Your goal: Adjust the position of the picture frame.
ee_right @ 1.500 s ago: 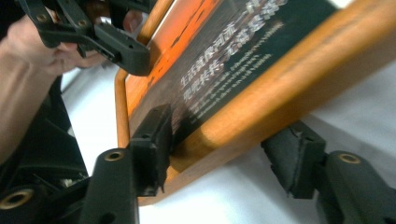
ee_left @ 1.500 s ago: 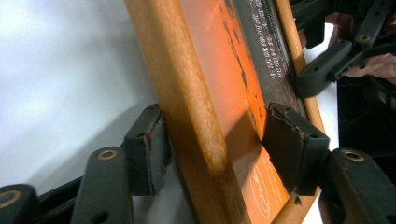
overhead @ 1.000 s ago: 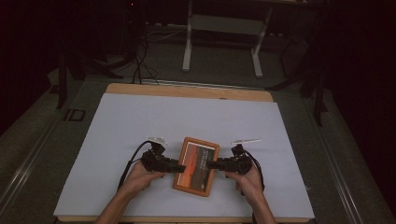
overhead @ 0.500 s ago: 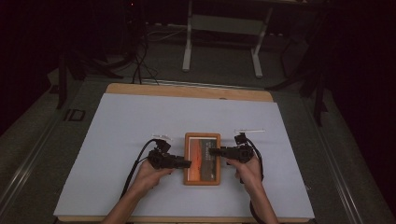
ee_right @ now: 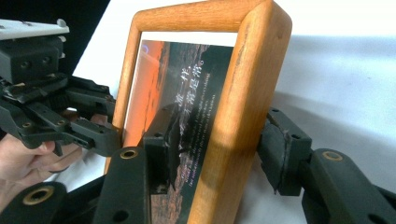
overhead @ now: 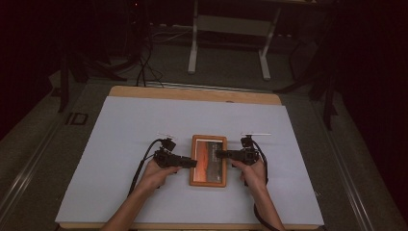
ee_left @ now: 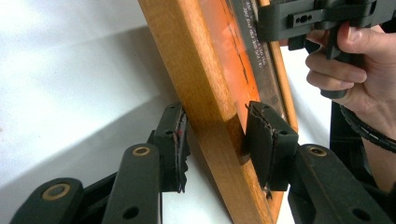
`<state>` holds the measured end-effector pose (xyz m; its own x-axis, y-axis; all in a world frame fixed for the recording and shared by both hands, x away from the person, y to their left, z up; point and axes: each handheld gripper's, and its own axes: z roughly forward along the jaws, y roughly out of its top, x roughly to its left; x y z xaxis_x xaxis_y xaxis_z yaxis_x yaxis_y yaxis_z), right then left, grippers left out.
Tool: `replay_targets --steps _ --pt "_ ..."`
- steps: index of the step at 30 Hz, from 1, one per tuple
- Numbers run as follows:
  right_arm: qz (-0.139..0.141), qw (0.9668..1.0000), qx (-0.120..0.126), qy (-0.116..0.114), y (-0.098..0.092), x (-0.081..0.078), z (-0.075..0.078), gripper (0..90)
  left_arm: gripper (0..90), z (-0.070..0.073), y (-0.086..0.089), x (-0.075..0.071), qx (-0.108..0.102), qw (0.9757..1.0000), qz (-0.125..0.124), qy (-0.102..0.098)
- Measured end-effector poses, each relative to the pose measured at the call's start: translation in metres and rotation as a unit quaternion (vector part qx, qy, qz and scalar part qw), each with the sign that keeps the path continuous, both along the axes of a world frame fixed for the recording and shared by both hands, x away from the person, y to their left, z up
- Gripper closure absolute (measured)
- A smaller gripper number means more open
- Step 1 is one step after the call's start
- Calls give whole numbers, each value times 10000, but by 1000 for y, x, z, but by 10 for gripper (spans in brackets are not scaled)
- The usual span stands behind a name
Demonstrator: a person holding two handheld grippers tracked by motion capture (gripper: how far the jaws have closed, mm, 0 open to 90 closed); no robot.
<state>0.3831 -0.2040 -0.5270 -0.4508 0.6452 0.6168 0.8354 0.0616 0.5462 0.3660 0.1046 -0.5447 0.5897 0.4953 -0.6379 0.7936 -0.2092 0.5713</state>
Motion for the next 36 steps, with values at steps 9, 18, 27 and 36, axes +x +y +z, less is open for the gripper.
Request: replay_targets --steps 9,18,27,36 --pt "26 10000 26 -68 -2 2 -4 500 565 4 -3 -5 298 9992 68 -275" --pt "53 9999 10 -160 2 3 -4 498 553 6 -3 -10 431 9985 83 -317" --pt "-42 9984 -275 -502 -1 -6 2 489 446 16 9 -14 563 9959 328 -635" --pt "-57 9876 -882 -1297 0 -17 21 481 423 25 17 -24 825 9876 593 -1199"
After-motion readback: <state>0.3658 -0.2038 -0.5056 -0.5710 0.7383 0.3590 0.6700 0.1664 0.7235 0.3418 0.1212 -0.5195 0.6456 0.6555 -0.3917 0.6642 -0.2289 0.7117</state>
